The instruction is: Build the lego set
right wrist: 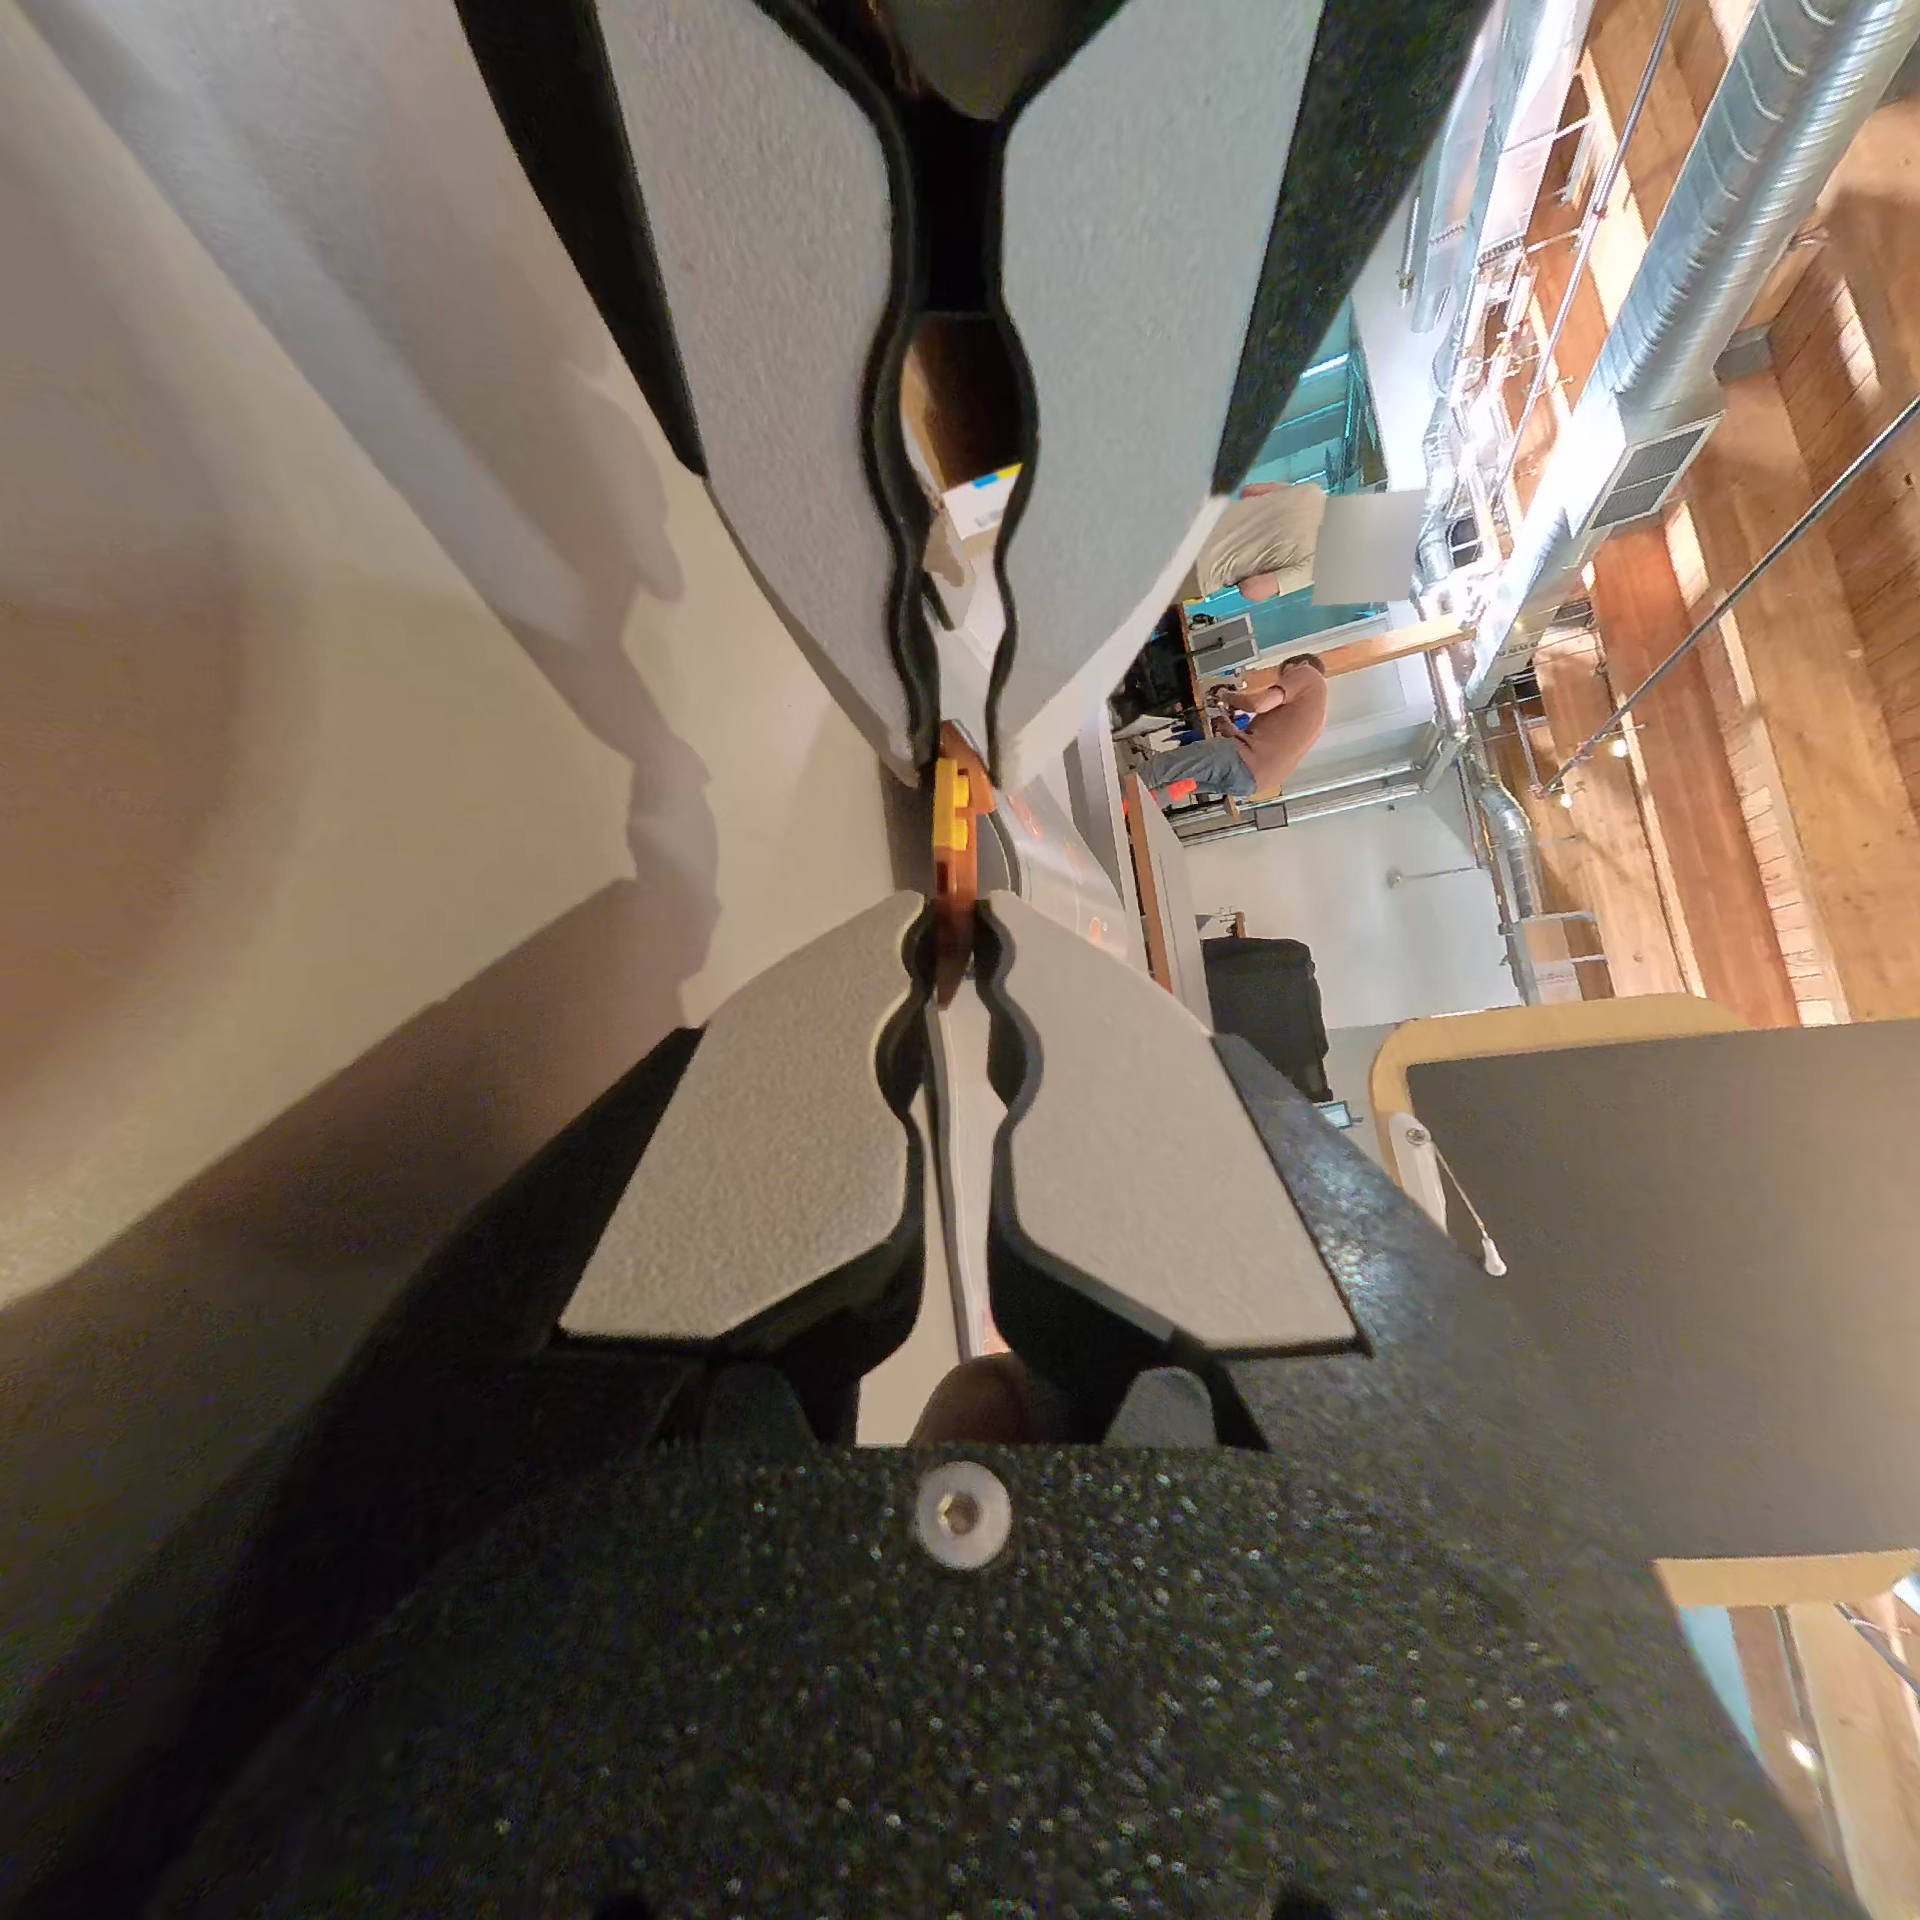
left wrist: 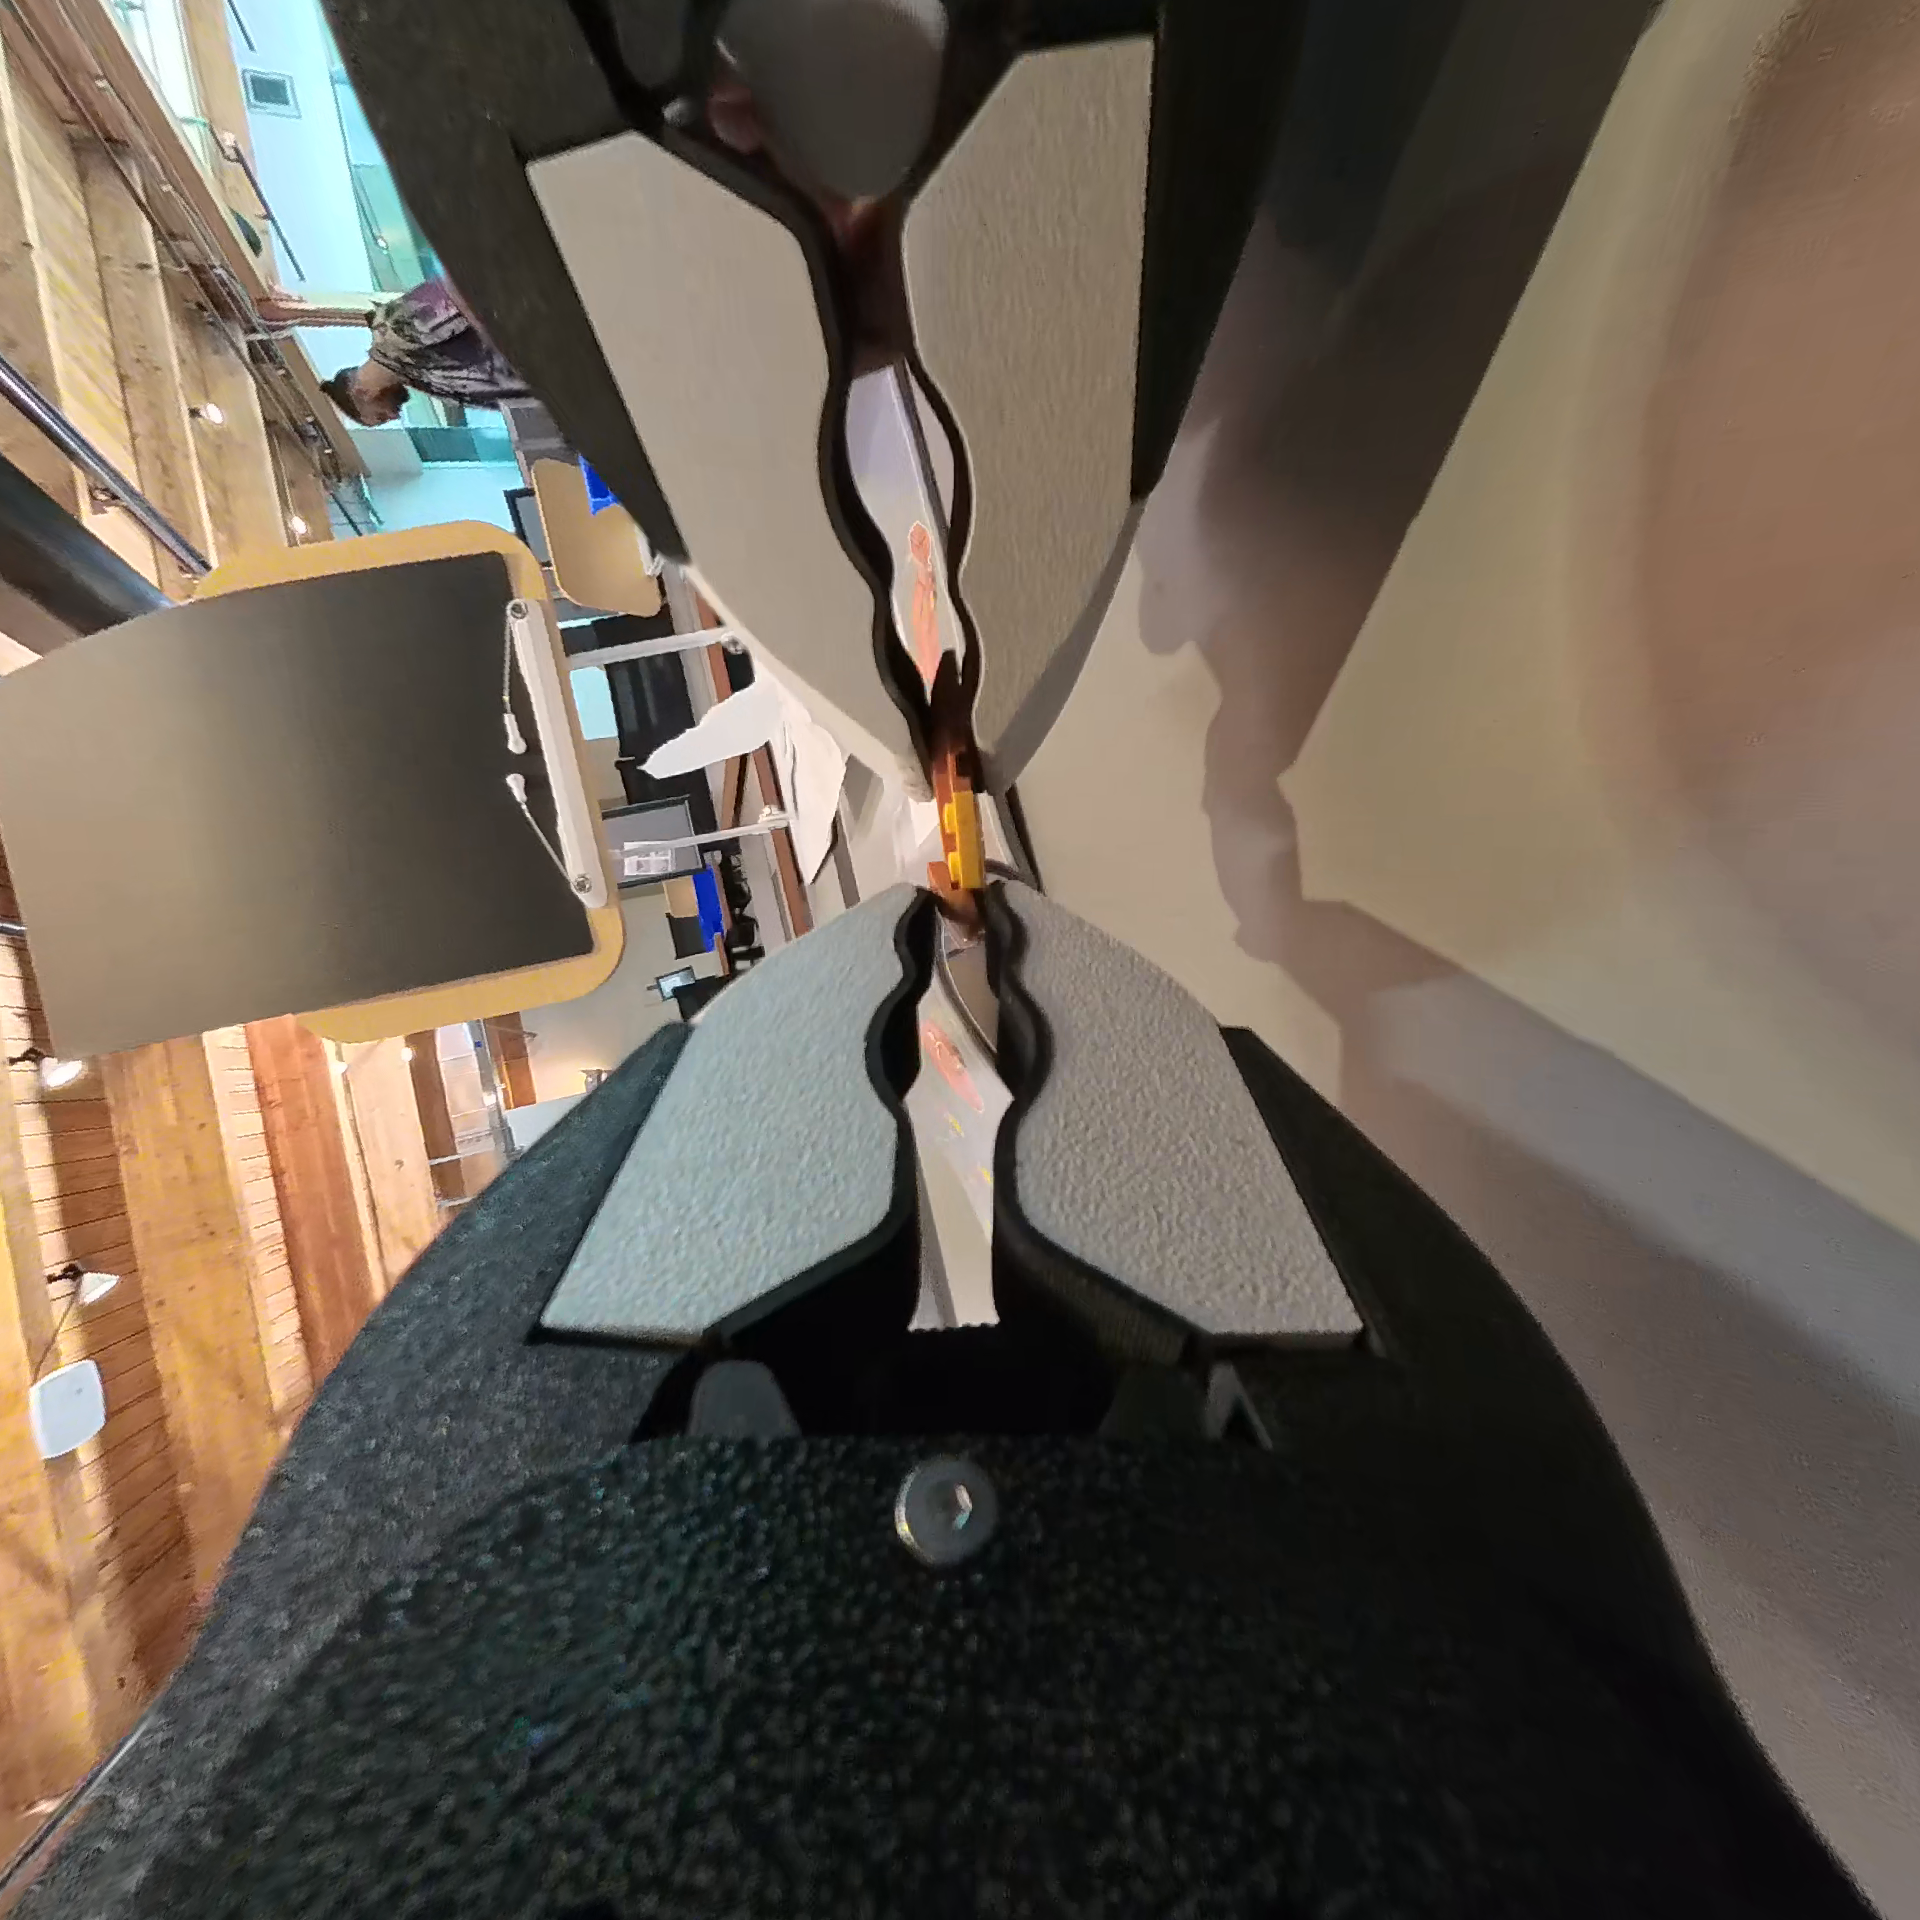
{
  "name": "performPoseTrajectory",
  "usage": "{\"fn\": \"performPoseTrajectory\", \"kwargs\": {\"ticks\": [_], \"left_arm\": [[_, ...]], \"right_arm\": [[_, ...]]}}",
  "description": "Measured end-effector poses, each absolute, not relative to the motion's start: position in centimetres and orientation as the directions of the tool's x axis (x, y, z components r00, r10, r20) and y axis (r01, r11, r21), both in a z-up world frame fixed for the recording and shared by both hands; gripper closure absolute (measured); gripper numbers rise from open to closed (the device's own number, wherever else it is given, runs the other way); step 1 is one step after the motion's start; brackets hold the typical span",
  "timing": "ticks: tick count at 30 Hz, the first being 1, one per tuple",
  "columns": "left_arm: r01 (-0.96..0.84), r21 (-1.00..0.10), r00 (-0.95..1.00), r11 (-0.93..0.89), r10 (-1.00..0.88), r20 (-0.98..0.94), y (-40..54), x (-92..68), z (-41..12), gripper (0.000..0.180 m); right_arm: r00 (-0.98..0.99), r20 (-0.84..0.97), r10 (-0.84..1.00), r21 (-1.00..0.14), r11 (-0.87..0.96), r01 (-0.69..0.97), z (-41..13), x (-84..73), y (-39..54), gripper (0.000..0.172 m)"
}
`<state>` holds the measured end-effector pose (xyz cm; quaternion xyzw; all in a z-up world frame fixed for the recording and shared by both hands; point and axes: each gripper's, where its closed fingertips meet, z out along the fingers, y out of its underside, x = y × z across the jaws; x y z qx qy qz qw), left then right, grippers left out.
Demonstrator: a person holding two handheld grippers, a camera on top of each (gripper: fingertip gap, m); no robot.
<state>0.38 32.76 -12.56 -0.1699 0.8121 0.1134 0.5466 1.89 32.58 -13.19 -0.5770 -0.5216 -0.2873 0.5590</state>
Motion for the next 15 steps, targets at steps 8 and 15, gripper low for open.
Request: {"fn": "performPoseTrajectory", "kwargs": {"ticks": [8,15], "left_arm": [[-0.419,0.052,-0.36,0.906,-0.113,-0.926,32.81,0.3,-12.52,0.171],[-0.428,0.081,-0.367,0.9,-0.091,-0.926,32.76,0.26,-12.44,0.171]], "right_arm": [[0.27,0.928,0.255,-0.316,0.158,0.935,-13.19,1.97,32.73,0.166],[0.259,0.936,0.239,-0.299,0.145,0.943,-13.13,2.11,32.76,0.166]]}}
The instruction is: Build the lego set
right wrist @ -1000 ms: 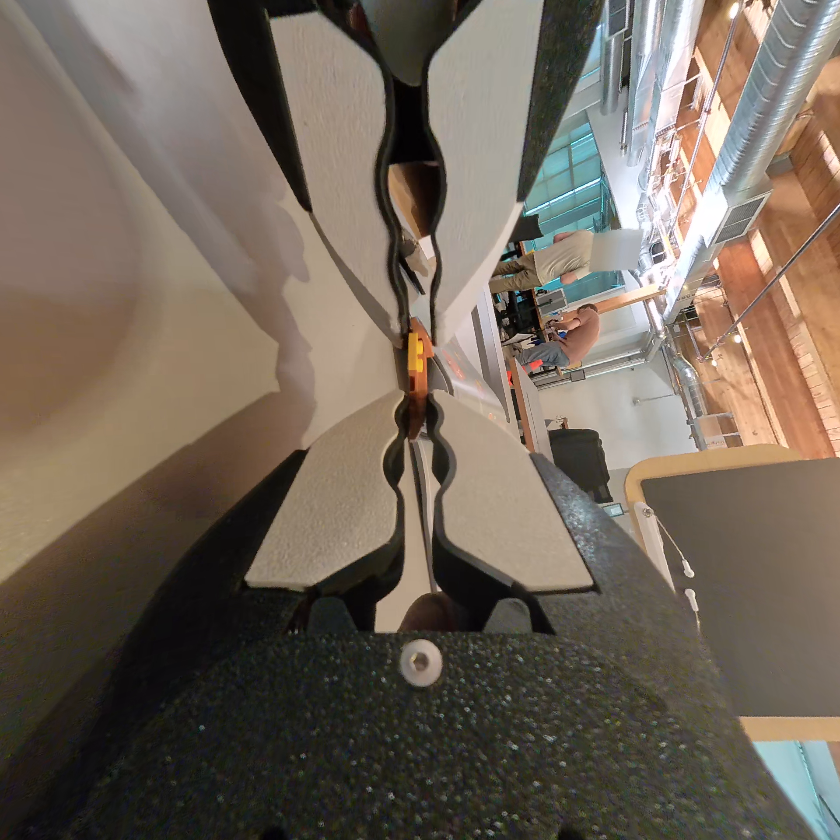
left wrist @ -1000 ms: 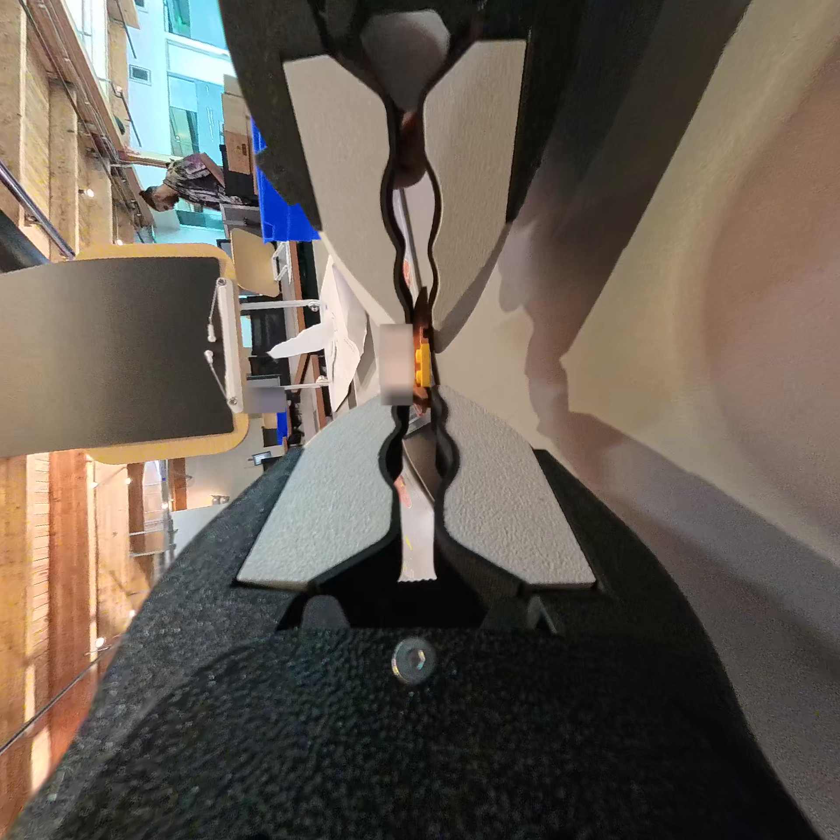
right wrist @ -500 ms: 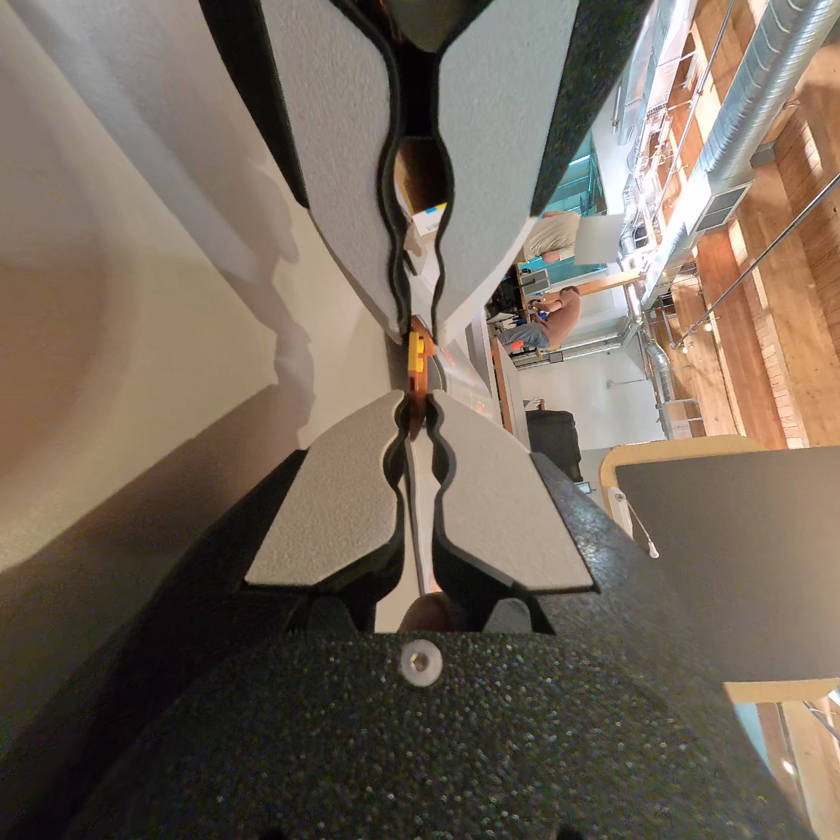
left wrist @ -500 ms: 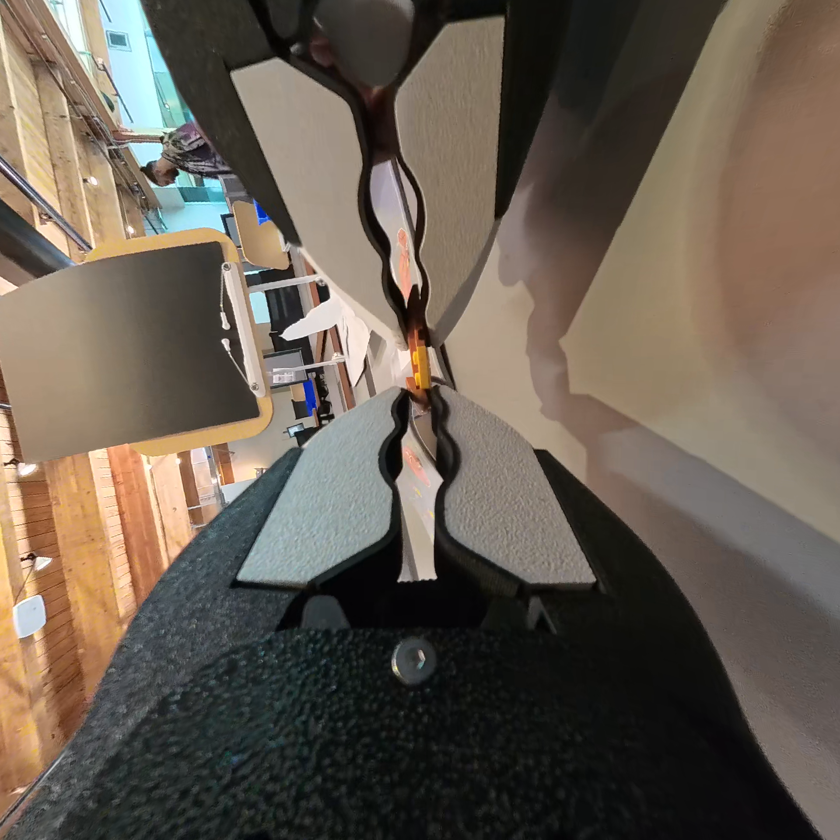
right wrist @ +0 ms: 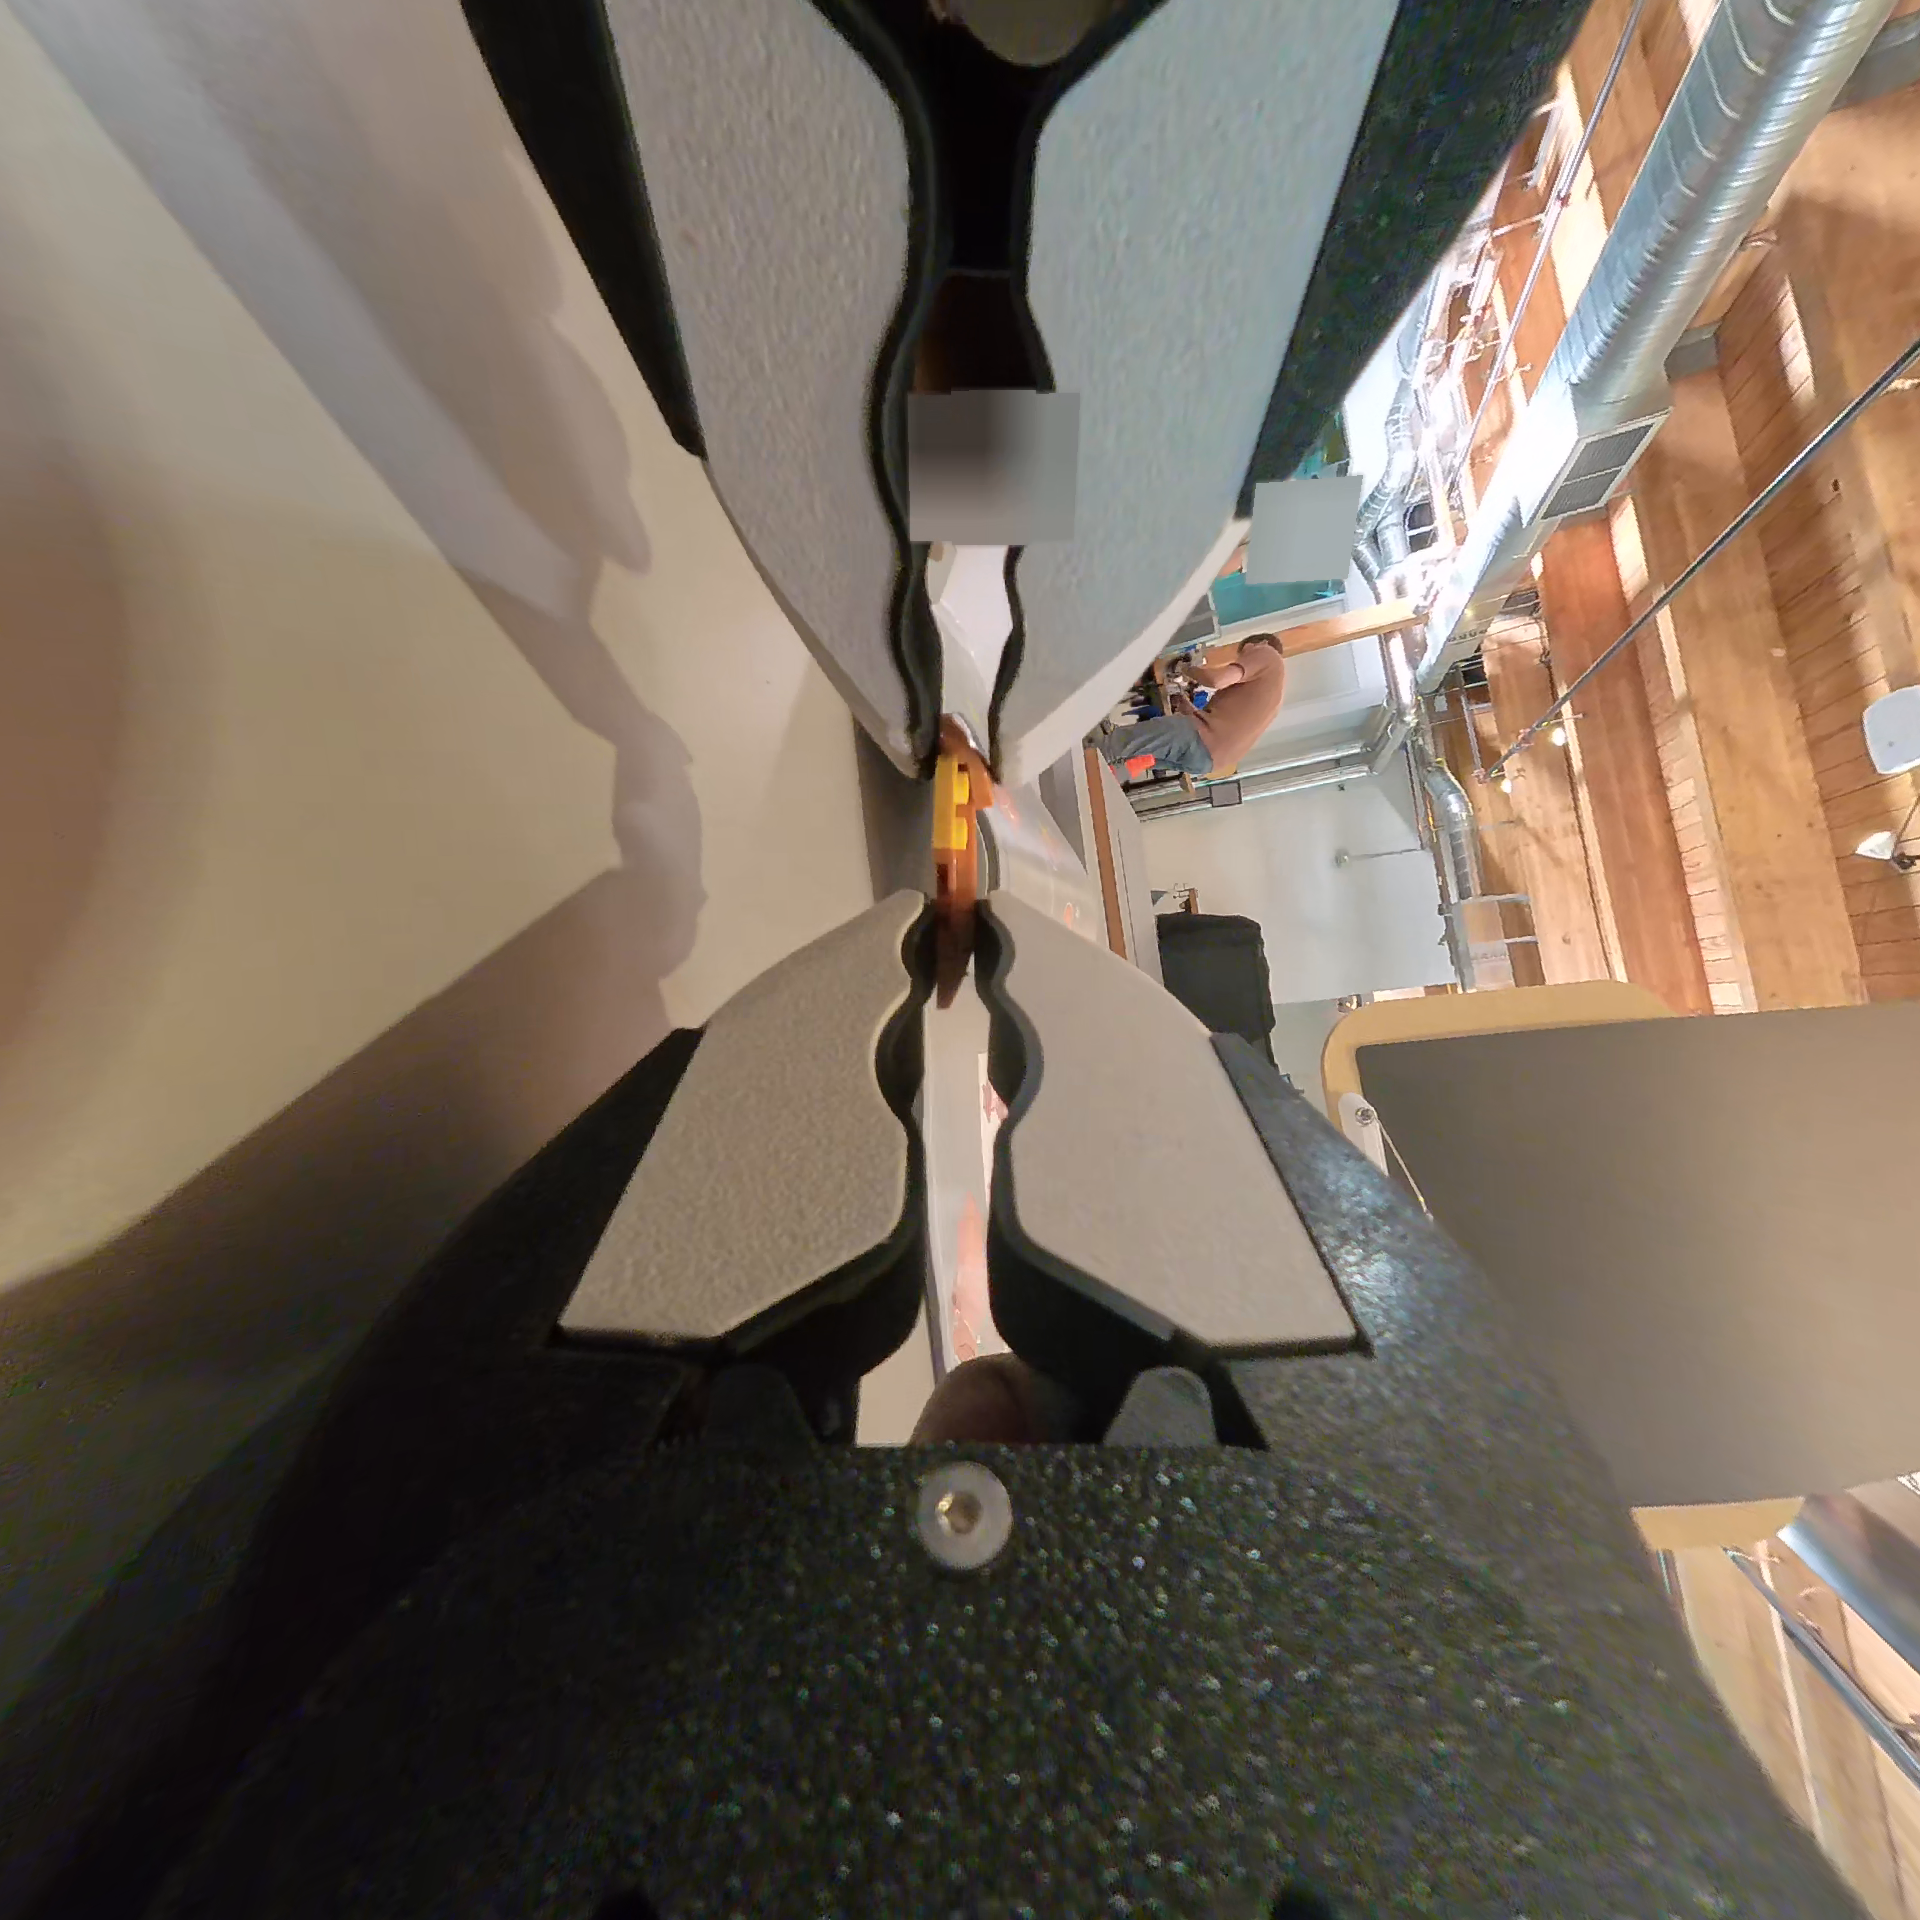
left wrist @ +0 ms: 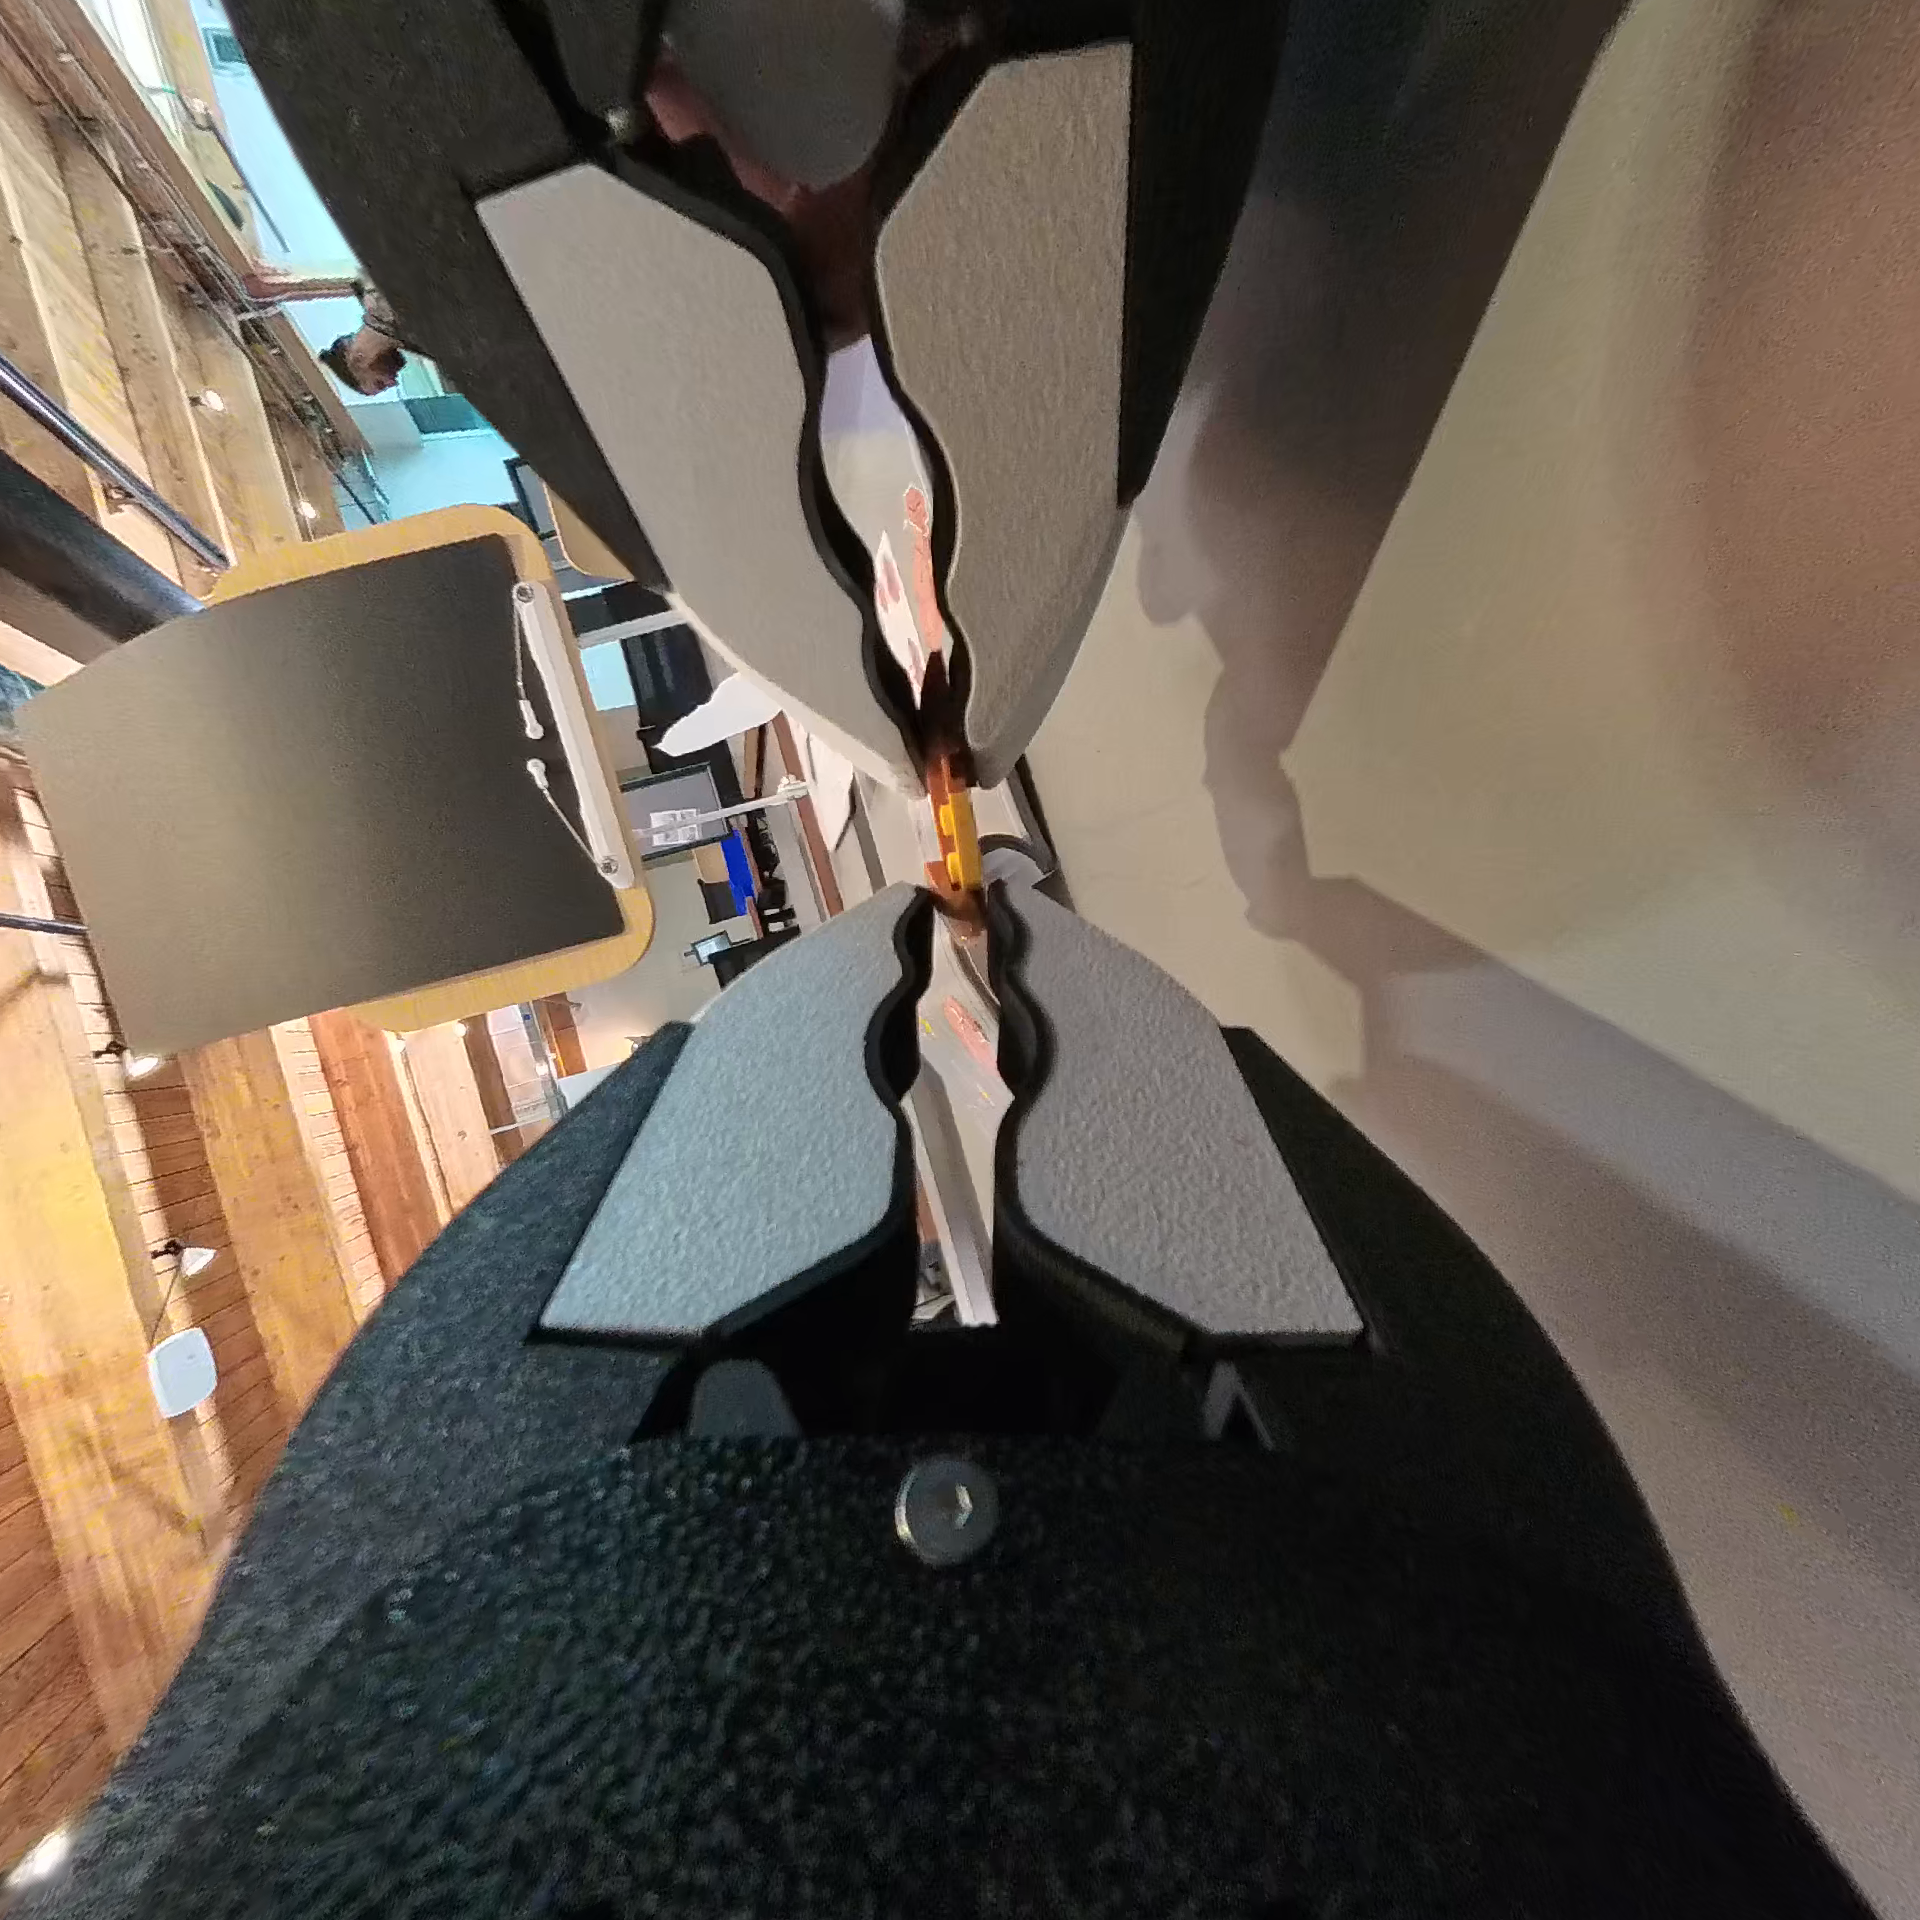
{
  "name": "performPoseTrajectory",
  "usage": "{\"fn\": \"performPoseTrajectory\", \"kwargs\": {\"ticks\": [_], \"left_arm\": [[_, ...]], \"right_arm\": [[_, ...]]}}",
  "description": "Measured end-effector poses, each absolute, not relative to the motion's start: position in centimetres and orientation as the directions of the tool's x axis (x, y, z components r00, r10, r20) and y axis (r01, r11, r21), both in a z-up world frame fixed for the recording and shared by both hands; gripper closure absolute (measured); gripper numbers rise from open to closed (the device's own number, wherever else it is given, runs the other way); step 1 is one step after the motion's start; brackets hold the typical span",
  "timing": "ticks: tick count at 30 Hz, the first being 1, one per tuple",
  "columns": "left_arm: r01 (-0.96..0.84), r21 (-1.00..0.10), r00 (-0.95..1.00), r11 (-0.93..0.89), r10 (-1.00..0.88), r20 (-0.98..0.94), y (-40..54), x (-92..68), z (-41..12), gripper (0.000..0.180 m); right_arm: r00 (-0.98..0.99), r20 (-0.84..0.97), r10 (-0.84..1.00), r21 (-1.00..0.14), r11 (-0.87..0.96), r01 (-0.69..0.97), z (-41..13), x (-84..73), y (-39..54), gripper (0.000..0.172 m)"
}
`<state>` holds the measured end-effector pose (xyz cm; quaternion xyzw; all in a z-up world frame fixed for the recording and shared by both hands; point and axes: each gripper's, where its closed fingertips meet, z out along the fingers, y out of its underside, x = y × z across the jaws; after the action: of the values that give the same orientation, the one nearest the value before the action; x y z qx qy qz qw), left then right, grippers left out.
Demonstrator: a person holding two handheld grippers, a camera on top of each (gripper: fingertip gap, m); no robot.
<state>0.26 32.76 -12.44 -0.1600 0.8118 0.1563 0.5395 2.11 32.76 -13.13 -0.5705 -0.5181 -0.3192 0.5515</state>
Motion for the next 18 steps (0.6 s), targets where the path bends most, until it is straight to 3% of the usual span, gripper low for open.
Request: {"fn": "performPoseTrajectory", "kwargs": {"ticks": [18], "left_arm": [[-0.431,0.082,-0.377,0.898,-0.097,-0.921,32.3,0.07,-12.25,0.175]], "right_arm": [[0.23,0.95,0.211,-0.258,0.117,0.959,-13.25,2.62,32.91,0.166]]}}
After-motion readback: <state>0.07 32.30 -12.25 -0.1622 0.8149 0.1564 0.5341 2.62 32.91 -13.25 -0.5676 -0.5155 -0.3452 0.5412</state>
